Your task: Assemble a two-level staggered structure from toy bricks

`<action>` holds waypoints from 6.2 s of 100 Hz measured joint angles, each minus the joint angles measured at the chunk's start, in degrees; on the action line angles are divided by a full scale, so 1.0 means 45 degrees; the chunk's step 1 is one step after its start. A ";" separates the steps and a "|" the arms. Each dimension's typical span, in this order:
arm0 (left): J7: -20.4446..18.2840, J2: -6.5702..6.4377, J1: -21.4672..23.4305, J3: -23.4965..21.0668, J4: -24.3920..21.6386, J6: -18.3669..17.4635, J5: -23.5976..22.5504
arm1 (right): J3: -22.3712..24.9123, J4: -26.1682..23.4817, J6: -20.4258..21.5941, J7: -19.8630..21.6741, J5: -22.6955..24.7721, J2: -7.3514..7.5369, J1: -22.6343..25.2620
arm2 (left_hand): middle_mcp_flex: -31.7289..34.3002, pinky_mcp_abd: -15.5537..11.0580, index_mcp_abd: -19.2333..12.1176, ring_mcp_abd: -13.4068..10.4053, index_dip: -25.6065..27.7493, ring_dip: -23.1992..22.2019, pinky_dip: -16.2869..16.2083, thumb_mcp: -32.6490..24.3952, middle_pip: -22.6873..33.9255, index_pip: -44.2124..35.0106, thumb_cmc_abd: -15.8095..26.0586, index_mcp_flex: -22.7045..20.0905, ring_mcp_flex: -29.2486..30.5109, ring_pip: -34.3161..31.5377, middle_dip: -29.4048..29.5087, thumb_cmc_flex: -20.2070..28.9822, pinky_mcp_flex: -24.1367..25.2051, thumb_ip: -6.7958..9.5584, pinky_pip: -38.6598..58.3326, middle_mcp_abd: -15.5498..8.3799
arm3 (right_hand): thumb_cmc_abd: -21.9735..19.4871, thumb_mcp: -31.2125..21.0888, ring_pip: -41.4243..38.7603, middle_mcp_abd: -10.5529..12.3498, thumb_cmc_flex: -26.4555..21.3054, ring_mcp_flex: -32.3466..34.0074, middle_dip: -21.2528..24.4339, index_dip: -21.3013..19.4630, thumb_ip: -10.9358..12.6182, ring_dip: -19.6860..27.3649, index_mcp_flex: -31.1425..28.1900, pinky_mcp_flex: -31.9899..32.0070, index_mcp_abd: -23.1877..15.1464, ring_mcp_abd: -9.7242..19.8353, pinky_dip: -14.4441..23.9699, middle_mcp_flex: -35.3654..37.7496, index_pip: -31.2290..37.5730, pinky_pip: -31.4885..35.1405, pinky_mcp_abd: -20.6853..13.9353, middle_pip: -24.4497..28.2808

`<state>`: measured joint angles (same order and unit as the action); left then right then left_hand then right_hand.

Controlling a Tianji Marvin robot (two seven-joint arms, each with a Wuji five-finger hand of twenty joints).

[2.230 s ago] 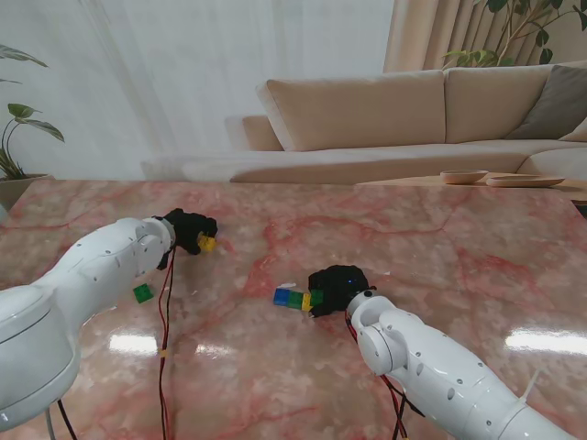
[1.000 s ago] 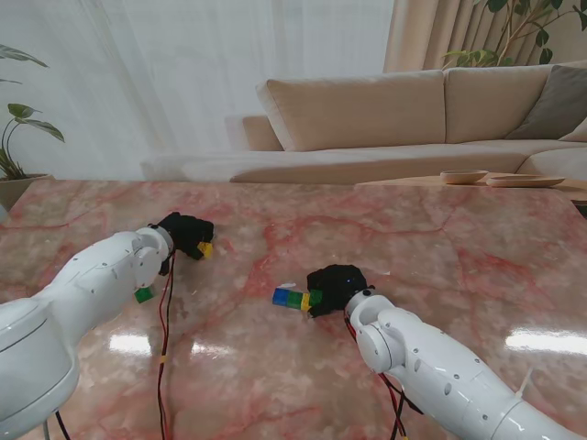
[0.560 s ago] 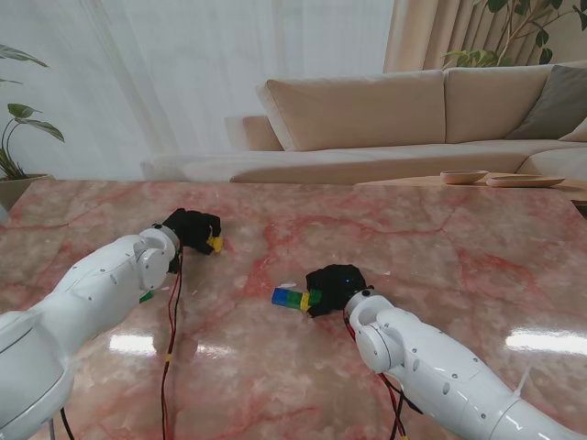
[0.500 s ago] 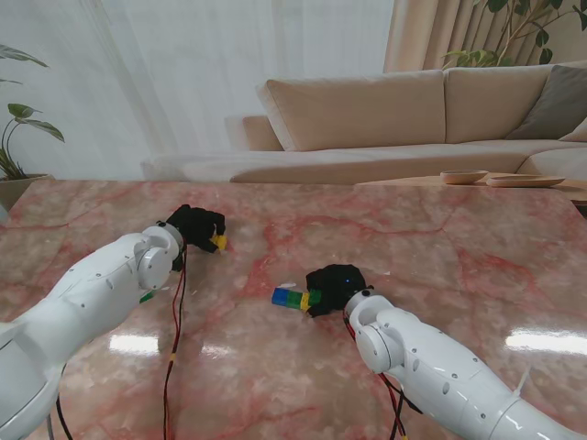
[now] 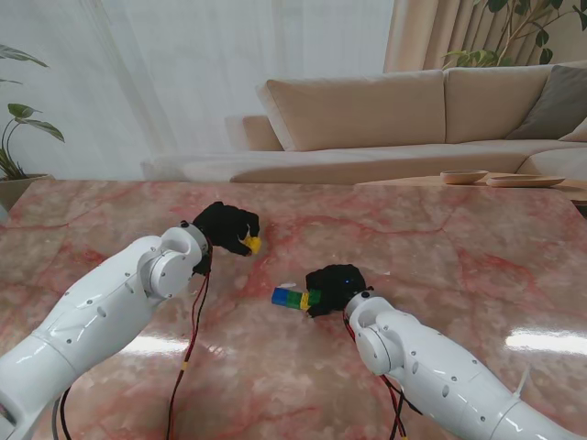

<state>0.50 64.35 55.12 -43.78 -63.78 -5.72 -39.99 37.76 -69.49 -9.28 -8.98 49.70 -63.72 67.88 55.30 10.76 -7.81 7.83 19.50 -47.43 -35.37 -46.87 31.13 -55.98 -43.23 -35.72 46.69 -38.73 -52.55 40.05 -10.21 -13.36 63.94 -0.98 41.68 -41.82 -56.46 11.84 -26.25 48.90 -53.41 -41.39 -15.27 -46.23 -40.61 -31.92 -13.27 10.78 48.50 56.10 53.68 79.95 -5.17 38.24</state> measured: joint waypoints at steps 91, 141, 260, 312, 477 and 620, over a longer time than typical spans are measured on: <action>-0.0889 -0.0142 0.1143 0.0956 -0.2345 -0.0010 0.0108 | 0.0391 -0.0369 -0.0159 -0.0464 0.0498 0.0118 0.0585 | 0.0131 0.0001 0.0034 0.0002 -0.0026 -0.0003 -0.0151 0.0384 0.0000 0.0145 -0.0024 -0.0285 0.0007 0.0002 -0.0125 -0.0003 -0.0037 -0.0002 0.0004 0.0000 | -0.0633 -0.0036 0.0016 0.0136 -0.0291 -0.0262 0.1825 -0.0905 0.0766 0.0000 0.0222 -0.0012 0.0124 0.0095 0.0000 -0.1538 -0.2301 -0.0322 0.0000 0.0084; -0.0675 -0.0035 0.1213 0.1612 -0.2381 0.0581 0.0060 | 0.0004 -0.0260 -0.0505 -0.0620 0.0438 0.0054 0.0387 | 0.0526 0.0132 0.0047 0.0002 -0.0012 -0.0272 -0.0364 0.0508 0.0354 0.0145 -0.0373 -0.0825 0.0638 -0.0038 -0.0185 -0.0386 -0.0198 -0.0002 0.0108 0.0026 | -0.0557 -0.0402 -0.0185 0.0005 -0.0065 -0.0264 0.1582 -0.0997 0.0541 -0.0002 0.0230 -0.0013 0.0312 0.0101 0.0000 -0.1439 -0.1742 -0.0313 0.0000 0.0348; 0.1487 0.0893 0.0332 0.3445 -0.0241 0.0934 0.0154 | -0.0028 -0.0213 -0.0537 -0.0730 0.0434 0.0011 0.0396 | 0.0931 0.0264 0.0150 0.0003 -0.0533 -0.0521 -0.0485 0.0511 0.0665 0.0128 -0.0796 -0.1421 0.1245 -0.0415 -0.0153 -0.0394 -0.0512 -0.0290 0.0487 0.0020 | -0.0647 -0.0455 -0.0191 -0.0004 -0.0015 -0.0264 0.1527 -0.1108 0.0533 -0.0007 0.0240 0.0041 0.0421 0.0101 0.0000 -0.1481 -0.1739 -0.0310 0.0000 0.0411; 0.2165 0.1239 0.0149 0.3718 0.0415 0.0962 0.0380 | 0.0021 -0.0208 -0.0490 -0.0685 0.0406 0.0011 0.0402 | 0.0931 0.0264 0.0151 0.0002 -0.0677 -0.0527 -0.0620 0.0661 0.0970 -0.0382 -0.1043 -0.1613 0.1246 -0.0563 -0.0006 -0.0555 -0.0513 -0.0297 0.0502 0.0017 | -0.0654 -0.0436 -0.0192 -0.0004 -0.0015 -0.0268 0.1503 -0.1166 0.0533 -0.0007 0.0255 0.0044 0.0432 0.0101 0.0000 -0.1506 -0.1772 -0.0310 0.0000 0.0424; 0.2682 0.1339 0.0169 0.3683 0.0880 0.0265 0.0402 | -0.0148 -0.0228 -0.0713 -0.0752 0.0434 0.0017 0.0359 | 0.0270 0.0190 0.0160 0.0002 -0.0288 -0.0527 -0.0826 0.0666 0.1742 -0.0818 -0.1419 -0.1628 0.1116 -0.0586 0.1567 -0.0555 0.0159 -0.0502 0.0312 -0.0042 | -0.0859 -0.0435 -0.0310 -0.0055 0.0081 -0.0269 0.1379 -0.1350 0.0532 -0.0007 0.0293 0.0047 0.0591 0.0101 0.0000 -0.1533 -0.1766 -0.0290 0.0000 0.0451; 0.3433 0.1484 0.0202 0.3647 0.1346 0.0028 0.0290 | -0.0131 -0.0240 -0.0544 -0.0712 0.0538 0.0057 0.0356 | -0.0869 0.0137 0.0387 0.0002 0.0831 -0.0527 -0.0956 0.0239 0.1904 -0.0798 -0.1275 -0.1651 0.0134 -0.0546 0.2198 -0.1386 0.0675 -0.0489 -0.0231 -0.0038 | -0.0945 -0.0435 -0.0312 -0.0156 0.0055 -0.0269 0.1361 -0.1351 0.0532 -0.0008 0.0354 0.0047 0.0778 0.0101 0.0000 -0.1578 -0.1753 -0.0162 0.0000 0.0453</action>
<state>15.95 71.03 56.03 -27.37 -57.72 -5.59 -38.68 37.17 -70.57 -11.73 -12.18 52.12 -63.46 69.48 51.39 11.38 -6.07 7.84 23.24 -49.80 -39.68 -45.80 39.70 -59.57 -48.97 -43.15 47.29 -41.19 -42.66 33.82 -7.18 -15.56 62.90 -1.15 37.43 -43.78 -57.87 11.13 -26.00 47.69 -47.28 -47.47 -12.87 -46.27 -39.02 -31.71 -9.77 11.23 48.50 49.00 45.79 79.23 -5.17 40.28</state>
